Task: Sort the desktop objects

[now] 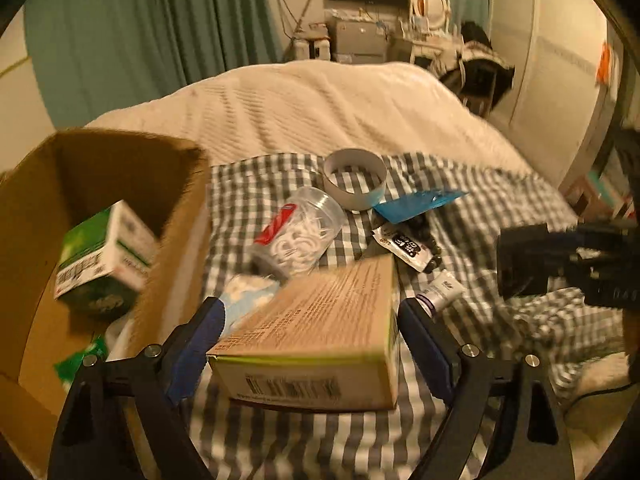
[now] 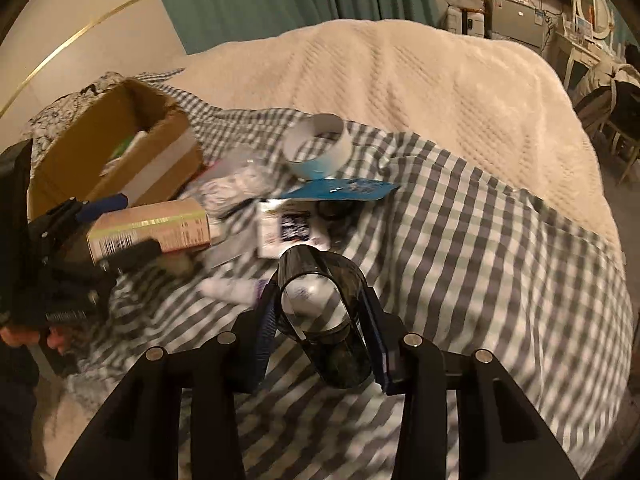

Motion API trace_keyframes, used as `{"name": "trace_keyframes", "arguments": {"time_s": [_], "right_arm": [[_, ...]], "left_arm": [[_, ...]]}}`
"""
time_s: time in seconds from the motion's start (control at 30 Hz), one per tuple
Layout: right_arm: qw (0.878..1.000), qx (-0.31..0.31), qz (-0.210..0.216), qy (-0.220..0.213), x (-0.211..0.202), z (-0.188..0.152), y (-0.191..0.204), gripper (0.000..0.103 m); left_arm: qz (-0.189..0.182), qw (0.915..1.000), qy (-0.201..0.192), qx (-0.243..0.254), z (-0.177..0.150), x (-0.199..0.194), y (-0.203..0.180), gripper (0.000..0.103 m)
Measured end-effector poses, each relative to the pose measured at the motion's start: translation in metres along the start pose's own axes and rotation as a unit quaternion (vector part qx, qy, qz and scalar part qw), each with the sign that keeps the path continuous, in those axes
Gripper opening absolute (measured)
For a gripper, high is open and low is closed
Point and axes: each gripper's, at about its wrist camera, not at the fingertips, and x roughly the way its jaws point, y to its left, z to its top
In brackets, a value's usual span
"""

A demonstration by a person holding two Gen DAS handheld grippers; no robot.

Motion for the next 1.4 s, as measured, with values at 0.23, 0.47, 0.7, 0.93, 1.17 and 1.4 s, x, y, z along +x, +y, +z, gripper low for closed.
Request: {"name": "trace_keyframes", "arguments": {"time_s": [0.23, 0.47, 0.7, 0.93, 1.17, 1.4], "right_arm": [[0.999, 0.002, 0.020, -0.027, -0.046, 0.006, 0.046, 0.032], [0.997, -0.035, 0.041, -0.060, -0.069, 0.043, 0.118, 0.031], [0.990, -0.077, 0.105, -0.062, -0.044, 0.103, 0.212, 0.031], [0.988, -0.049, 0.140, -0.029, 0.028, 0.135, 0.252, 0.040], [0.990, -0.015, 0.120, -0.076, -0.004, 0.139, 0.216, 0.070], [0.994, -0.033, 0.049, -0.090, -0.067, 0.104, 0.157, 0.070]], "left_arm": [[-0.044, 0.9953, -0.056, -0.066, 0.004, -0.055, 0.044, 0.085], [-0.040, 0.9855, -0.135, -0.095, 0.026, -0.117, 0.096, 0.085], [0.056, 0.9744, -0.180, -0.123, 0.028, -0.159, 0.165, 0.085], [0.108, 0.9718, -0.155, -0.141, 0.003, -0.132, 0.190, 0.089], [0.112, 0.9709, -0.124, -0.172, -0.008, -0.119, 0.192, 0.103], [0.053, 0.9728, -0.143, -0.175, -0.015, -0.146, 0.145, 0.103]]}}
